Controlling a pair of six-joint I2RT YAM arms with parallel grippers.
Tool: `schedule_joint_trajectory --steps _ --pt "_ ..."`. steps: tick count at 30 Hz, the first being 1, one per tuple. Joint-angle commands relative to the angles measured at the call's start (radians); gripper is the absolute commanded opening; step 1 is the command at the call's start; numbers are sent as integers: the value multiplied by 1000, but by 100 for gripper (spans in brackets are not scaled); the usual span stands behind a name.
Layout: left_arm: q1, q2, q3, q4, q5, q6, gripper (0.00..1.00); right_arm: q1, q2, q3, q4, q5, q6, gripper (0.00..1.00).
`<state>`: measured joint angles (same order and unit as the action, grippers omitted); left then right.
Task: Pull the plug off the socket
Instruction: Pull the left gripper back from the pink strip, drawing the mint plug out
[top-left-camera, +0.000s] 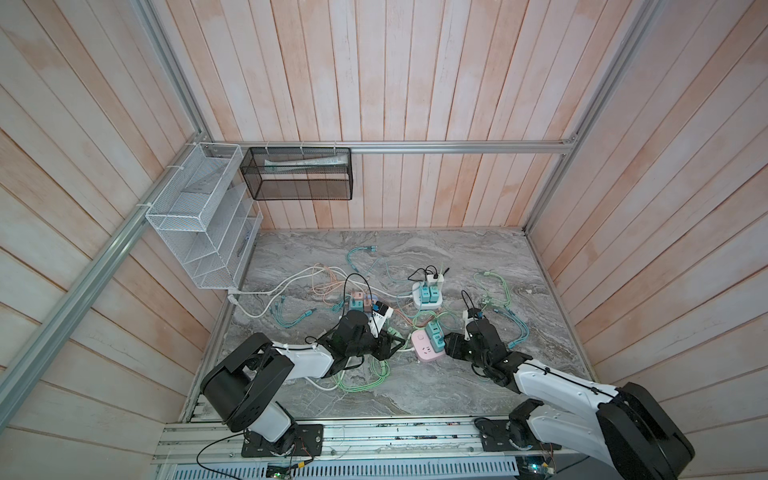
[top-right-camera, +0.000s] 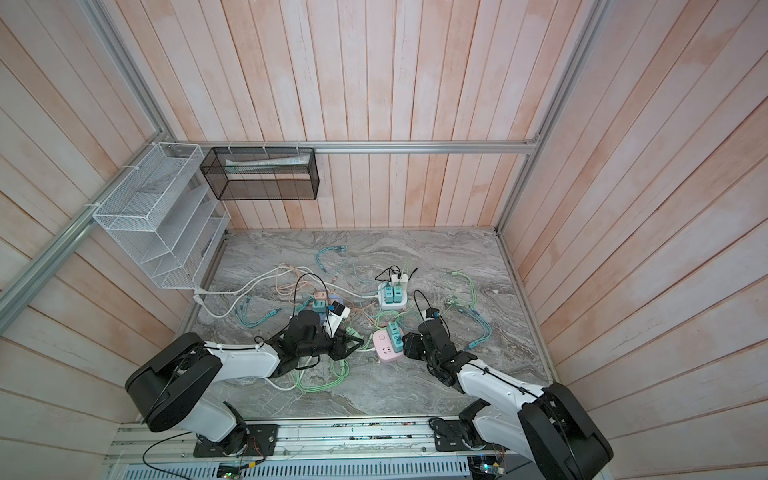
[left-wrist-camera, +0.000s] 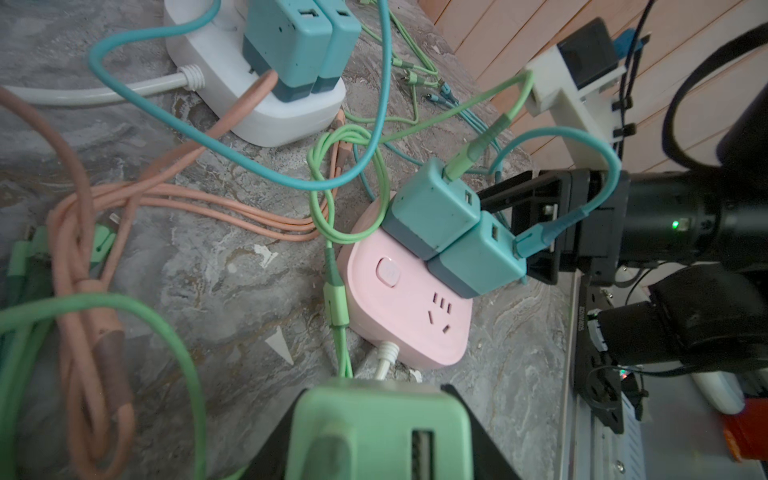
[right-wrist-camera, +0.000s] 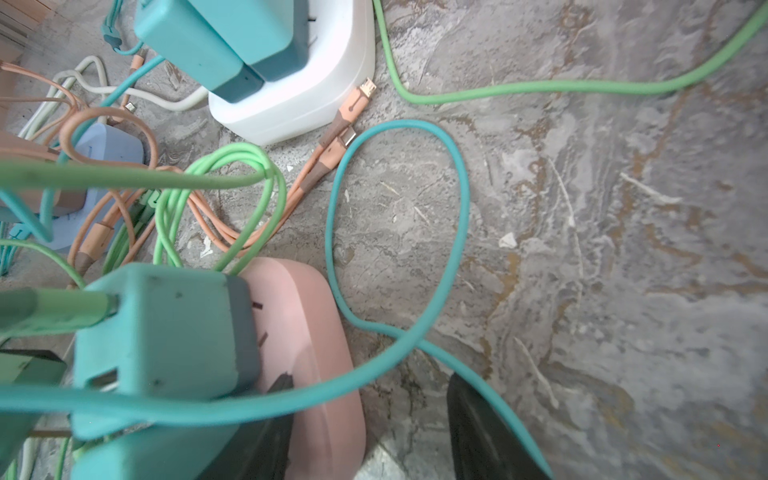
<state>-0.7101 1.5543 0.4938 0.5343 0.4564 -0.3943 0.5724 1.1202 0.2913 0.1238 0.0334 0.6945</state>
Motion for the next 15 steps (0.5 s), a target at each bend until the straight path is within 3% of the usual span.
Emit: schedule_joint_trajectory --steps 1,5,15 --pt "3 10 -17 34 29 -15 61 -6 14 5 -67 21 -20 57" --pt "4 -9 -23 11 -2 -25 68 -5 9 5 -69 24 -20 57" --pt "3 -121 -20 -122 -118 -21 70 -6 -9 10 -90 36 -24 58"
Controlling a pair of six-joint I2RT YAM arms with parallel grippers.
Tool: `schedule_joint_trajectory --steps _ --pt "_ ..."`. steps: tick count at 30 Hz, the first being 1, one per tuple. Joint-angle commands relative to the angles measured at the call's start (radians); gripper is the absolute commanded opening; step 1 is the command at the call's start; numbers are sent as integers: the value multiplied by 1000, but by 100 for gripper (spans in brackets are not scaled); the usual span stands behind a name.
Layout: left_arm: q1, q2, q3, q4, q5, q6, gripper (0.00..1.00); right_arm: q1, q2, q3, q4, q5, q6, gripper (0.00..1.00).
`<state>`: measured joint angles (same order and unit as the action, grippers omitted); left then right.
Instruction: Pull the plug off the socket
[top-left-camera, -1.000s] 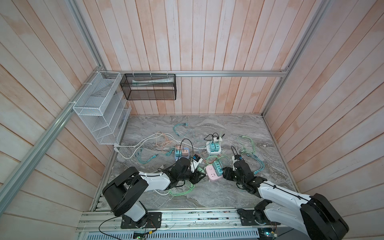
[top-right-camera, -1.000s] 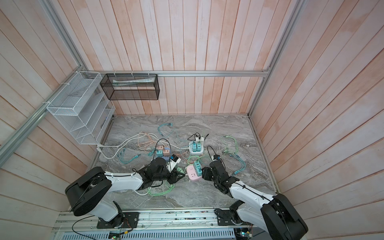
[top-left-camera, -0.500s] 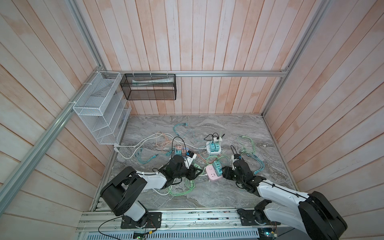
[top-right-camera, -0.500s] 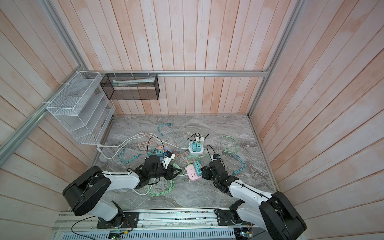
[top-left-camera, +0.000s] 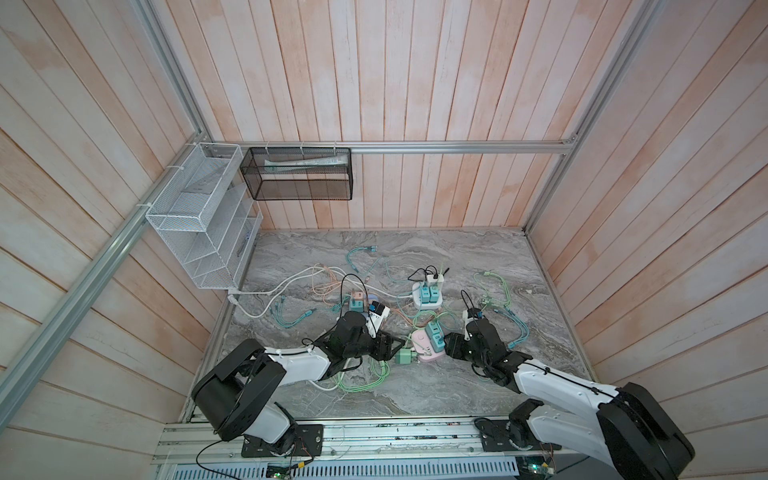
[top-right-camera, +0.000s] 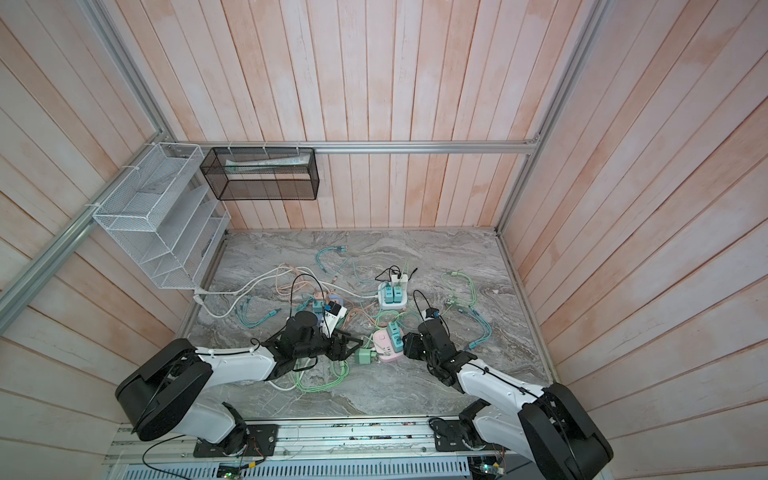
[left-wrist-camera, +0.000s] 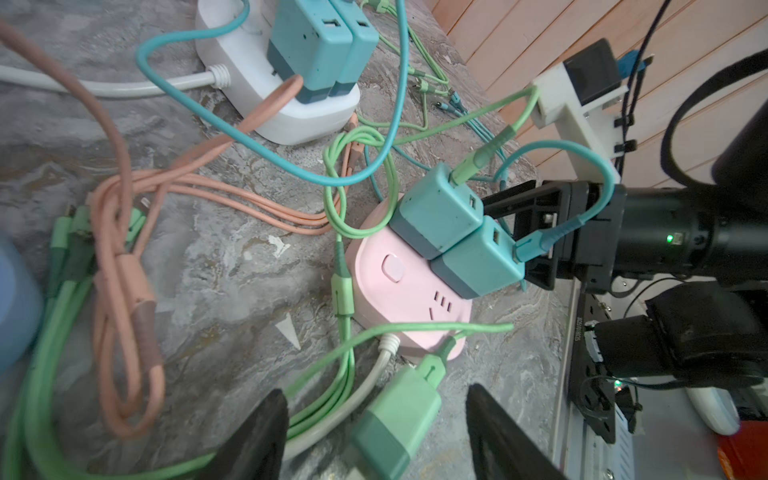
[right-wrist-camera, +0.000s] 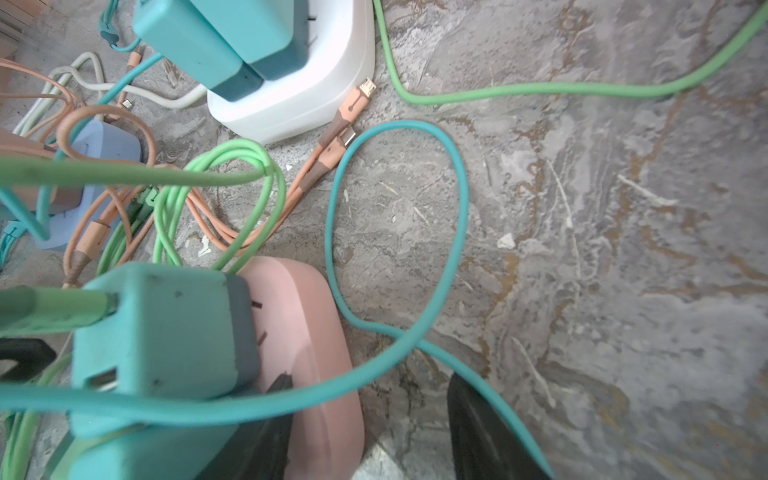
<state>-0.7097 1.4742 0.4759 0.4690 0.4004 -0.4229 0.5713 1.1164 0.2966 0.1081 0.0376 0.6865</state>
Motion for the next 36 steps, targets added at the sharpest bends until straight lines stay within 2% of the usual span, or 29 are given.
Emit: schedule_joint_trajectory --steps 1,6,10,15,22,30,36 --pt "0 -57 8 -85 -79 21 70 -4 -11 6 -77 35 -18 58" --pt "-36 -90 84 -214 -141 105 70 -5 -47 17 -111 47 -29 59" --pt "-79 -77 125 -237 -177 150 70 -5 -99 27 -145 47 -43 59" --pt "-84 16 216 -275 -167 192 69 -5 -177 29 -188 31 -75 58" --pt "-88 147 362 -354 -156 237 67 18 -297 17 -222 35 -96 48" --pt "-103 230 407 -394 -142 268 56 73 -351 5 -266 35 -94 44" --pt "-120 236 401 -408 -157 267 56 162 -348 2 -304 108 -53 43"
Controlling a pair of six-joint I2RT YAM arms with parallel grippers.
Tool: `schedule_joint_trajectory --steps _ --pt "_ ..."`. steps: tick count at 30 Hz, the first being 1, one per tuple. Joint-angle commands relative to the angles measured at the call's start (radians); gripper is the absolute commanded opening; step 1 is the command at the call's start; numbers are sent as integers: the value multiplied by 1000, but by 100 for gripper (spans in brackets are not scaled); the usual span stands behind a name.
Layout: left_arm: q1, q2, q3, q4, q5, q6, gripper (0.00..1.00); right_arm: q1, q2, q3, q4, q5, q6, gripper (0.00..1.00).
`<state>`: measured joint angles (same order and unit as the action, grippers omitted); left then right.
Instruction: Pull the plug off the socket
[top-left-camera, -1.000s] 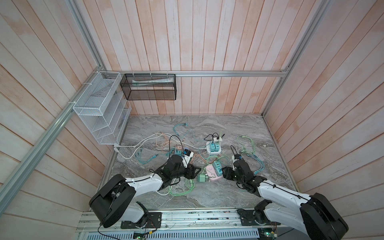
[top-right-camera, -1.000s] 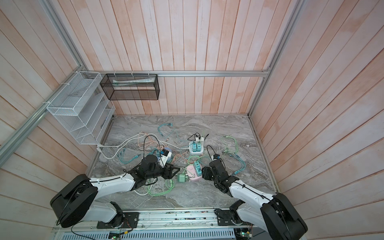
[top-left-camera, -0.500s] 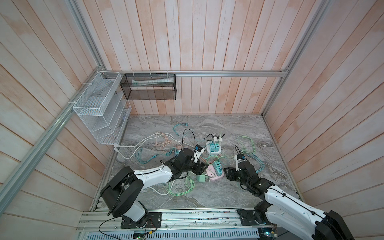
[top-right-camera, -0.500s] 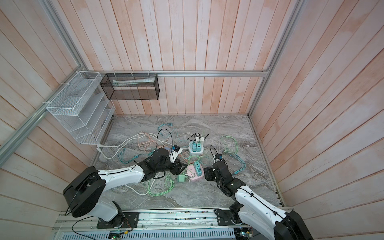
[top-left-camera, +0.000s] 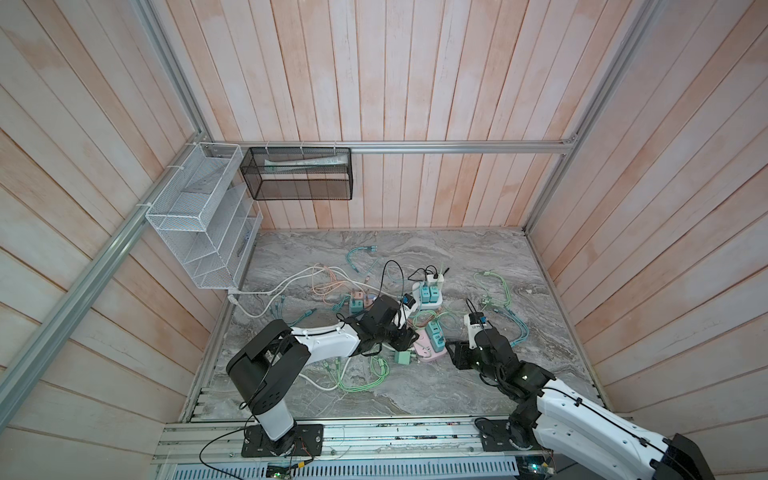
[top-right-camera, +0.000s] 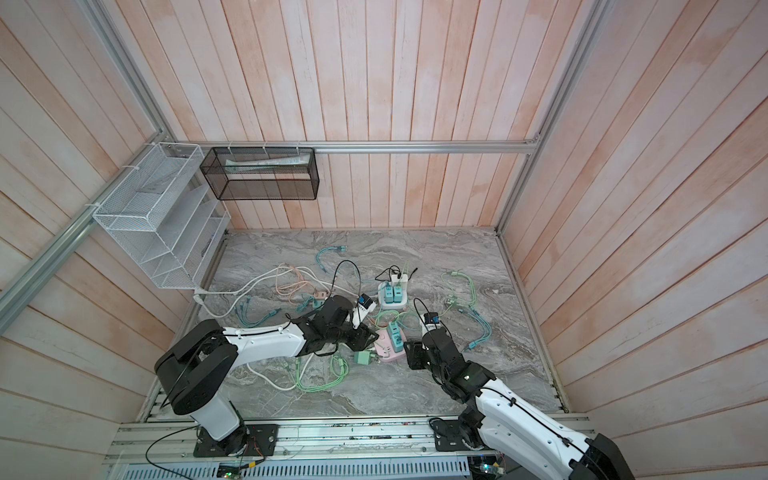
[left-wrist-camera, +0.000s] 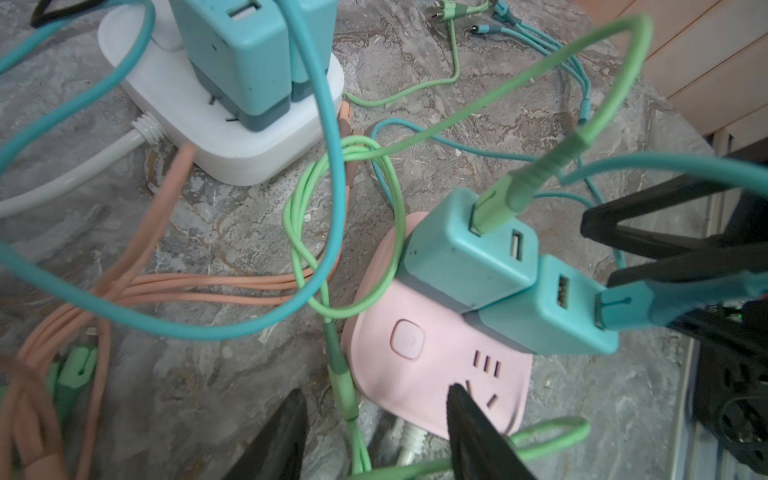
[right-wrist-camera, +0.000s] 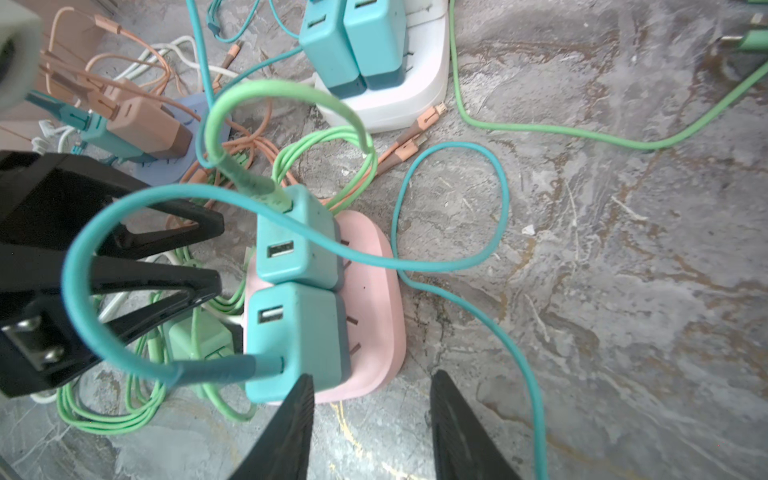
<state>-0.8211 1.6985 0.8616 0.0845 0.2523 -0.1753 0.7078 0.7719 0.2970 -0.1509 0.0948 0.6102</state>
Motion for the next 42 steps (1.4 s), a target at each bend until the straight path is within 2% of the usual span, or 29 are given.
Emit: schedule_joint_trajectory --steps 1,6,12,18,21,32,42 --pt "-12 18 22 -32 -13 22 55 36 -3 1 -47 56 28 43" --pt "-30 45 34 -52 -34 25 51 83 -8 7 -76 113 46 43" --pt "-43 41 13 -58 -56 13 51 92 -49 10 -113 124 48 42" --pt "-43 45 24 -56 -77 -16 51 133 -63 2 -78 142 45 50" --pt "-43 50 32 -57 -72 -24 51 145 -44 2 -41 148 42 54" --pt "-46 72 50 -62 -71 -72 51 160 129 47 31 158 6 54" --pt "-51 93 59 -75 -68 -87 51 165 167 65 95 179 -30 53"
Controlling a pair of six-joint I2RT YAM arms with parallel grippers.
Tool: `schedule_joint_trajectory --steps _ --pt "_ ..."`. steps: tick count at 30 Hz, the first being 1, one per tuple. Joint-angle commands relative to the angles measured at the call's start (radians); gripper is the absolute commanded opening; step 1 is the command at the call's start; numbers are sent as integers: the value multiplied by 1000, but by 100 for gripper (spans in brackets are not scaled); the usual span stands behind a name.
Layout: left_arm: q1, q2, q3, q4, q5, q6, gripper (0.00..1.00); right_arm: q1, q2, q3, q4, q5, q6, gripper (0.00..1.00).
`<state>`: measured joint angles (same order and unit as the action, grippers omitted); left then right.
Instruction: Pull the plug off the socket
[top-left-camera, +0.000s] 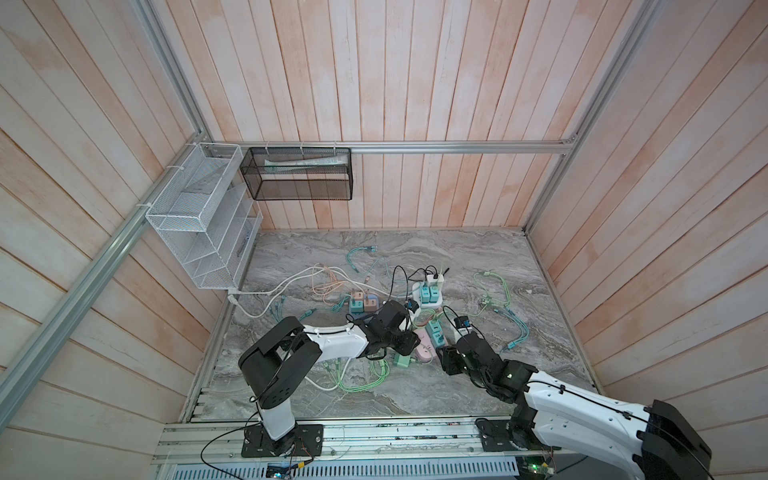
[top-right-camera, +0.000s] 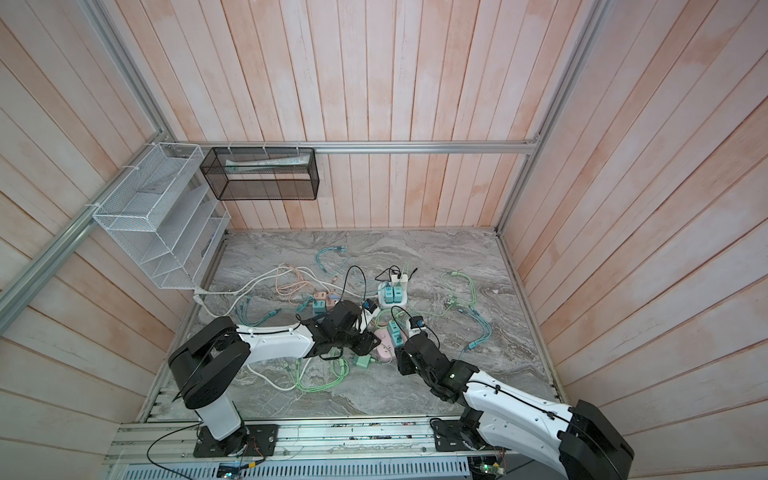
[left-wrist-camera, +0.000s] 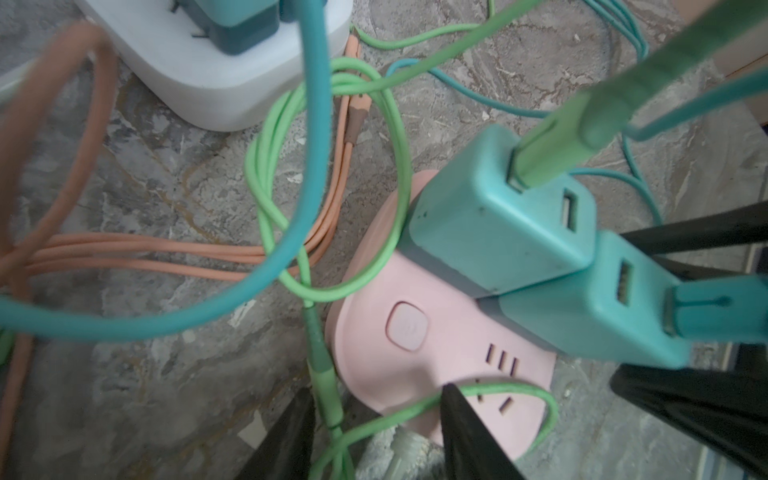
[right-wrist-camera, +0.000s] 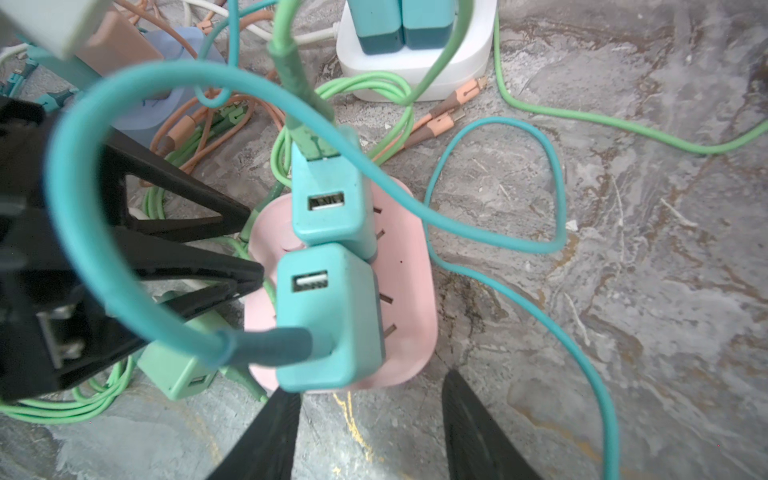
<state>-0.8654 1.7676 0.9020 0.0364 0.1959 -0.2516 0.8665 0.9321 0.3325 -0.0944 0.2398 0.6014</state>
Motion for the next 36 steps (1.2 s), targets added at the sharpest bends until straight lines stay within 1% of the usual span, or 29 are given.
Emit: schedule_joint_trajectory --steps 1,4,8,14,19,27,32,34,36 --pt "-8 25 17 -27 -12 -13 51 6 12 31 41 38 -23 53" --pt "-8 28 15 -27 -12 -19 51 6 36 33 61 46 -33 51" --pt "-8 35 25 -34 -11 -36 51 6 83 40 83 56 -53 47" --pt "-9 41 28 -26 -4 -63 51 6 132 49 110 70 -77 45" --pt "-10 41 31 -19 -9 -83 51 6 159 54 105 71 -82 38" --pt "-9 61 55 -9 8 -109 51 7 176 59 92 76 -97 37" --pt "-9 78 65 -31 -4 -123 51 6 186 86 76 92 -108 25" --pt "-10 90 72 -44 -1 -125 51 6 196 107 62 100 -116 18" --pt "-10 95 72 -41 6 -126 51 6 210 130 44 110 -126 15"
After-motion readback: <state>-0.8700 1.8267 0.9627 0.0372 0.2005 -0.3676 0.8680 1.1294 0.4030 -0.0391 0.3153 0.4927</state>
